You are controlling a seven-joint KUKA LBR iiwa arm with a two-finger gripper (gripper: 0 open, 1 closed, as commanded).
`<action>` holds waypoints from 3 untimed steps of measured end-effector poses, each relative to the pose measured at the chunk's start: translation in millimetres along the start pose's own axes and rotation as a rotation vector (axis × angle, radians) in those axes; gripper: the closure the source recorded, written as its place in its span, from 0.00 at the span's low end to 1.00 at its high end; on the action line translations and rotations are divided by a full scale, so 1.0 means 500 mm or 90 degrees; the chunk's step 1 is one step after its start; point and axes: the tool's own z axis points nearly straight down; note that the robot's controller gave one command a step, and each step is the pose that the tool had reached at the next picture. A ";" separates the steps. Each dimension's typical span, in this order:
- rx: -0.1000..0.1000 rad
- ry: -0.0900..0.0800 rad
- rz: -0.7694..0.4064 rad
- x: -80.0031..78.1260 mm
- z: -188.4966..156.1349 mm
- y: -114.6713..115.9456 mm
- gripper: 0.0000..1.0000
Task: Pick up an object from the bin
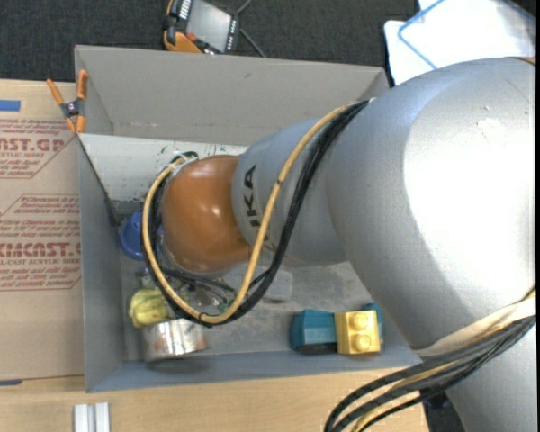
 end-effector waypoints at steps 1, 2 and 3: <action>-0.001 -0.005 -0.015 0.004 0.000 -0.005 1.00; -0.003 -0.009 0.002 0.012 -0.001 -0.012 1.00; -0.003 -0.009 0.002 0.012 -0.001 -0.012 1.00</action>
Offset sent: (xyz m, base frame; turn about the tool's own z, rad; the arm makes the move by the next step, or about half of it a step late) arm -0.0048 -0.0130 -0.0040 0.0027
